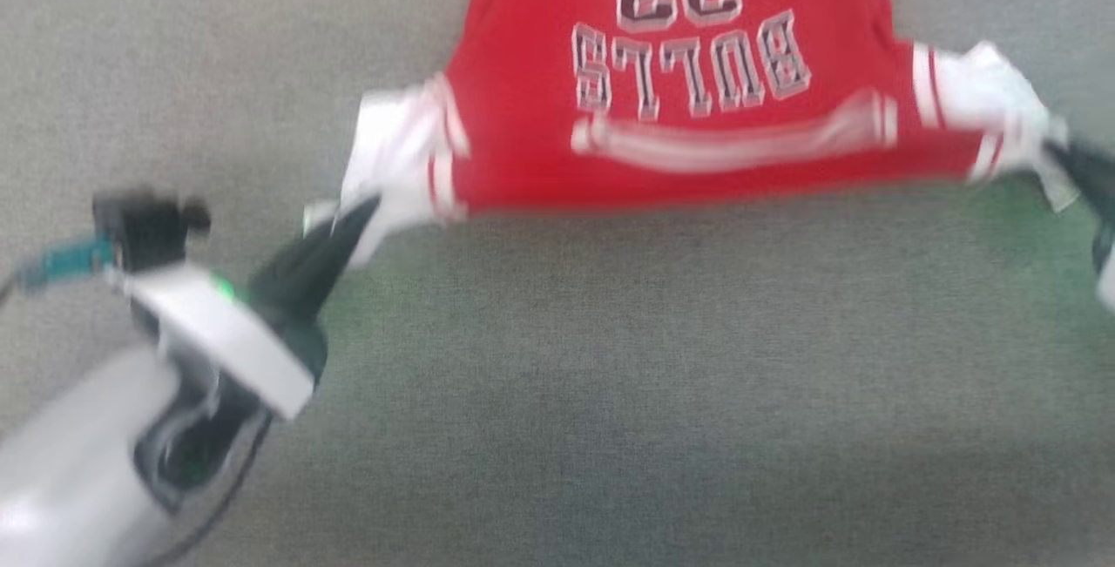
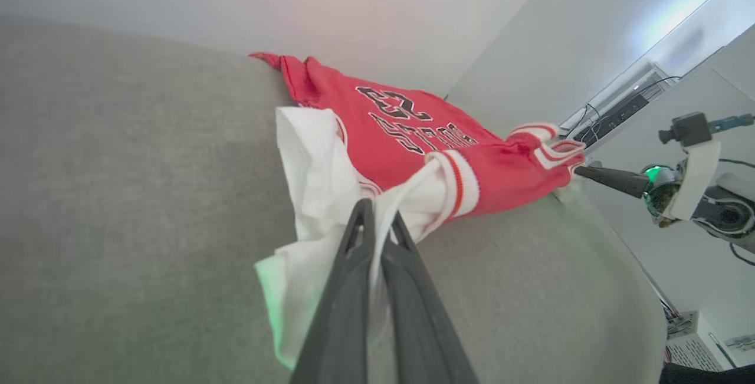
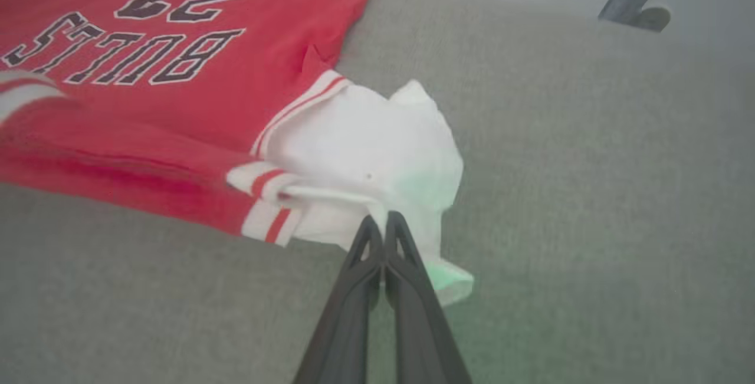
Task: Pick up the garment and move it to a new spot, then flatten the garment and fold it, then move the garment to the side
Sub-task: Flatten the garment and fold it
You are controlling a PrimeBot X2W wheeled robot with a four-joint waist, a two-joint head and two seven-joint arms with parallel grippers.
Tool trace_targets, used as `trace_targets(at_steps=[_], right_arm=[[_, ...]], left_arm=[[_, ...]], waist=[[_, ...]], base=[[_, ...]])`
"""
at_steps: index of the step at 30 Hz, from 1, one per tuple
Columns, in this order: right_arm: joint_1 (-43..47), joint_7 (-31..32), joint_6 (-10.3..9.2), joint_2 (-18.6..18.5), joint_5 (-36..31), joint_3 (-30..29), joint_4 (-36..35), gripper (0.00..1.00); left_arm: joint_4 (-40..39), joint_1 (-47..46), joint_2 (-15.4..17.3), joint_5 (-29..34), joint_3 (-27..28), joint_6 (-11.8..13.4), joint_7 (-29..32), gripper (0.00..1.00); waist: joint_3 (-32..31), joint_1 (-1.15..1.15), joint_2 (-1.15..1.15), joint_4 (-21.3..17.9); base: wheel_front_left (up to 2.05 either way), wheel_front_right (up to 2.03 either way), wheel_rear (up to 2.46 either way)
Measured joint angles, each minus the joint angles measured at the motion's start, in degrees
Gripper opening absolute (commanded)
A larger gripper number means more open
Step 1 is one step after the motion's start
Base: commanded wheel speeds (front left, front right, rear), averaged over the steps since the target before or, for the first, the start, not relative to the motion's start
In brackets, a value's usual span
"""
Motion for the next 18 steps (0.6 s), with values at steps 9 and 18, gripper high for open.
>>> trace_targets(at_steps=[9, 18], right_arm=[[22.24, 7.13, 0.00, -4.90, 7.45, -5.97, -13.00, 0.00], [40.42, 11.28, -0.01, -6.42, 7.78, -15.55, -23.05, 0.00]], left_arm=[[-5.36, 18.92, 0.37, 4.42, 8.24, 0.00, -0.01, 0.00], [-9.67, 30.46, 3.50, 8.89, 7.64, 0.00, -0.01, 0.00]], waist=[[-4.59, 0.00, 0.00, -0.35], [-5.33, 0.00, 0.00, -0.49]], base=[[0.00, 0.00, 0.00], [0.00, 0.00, 0.00]])
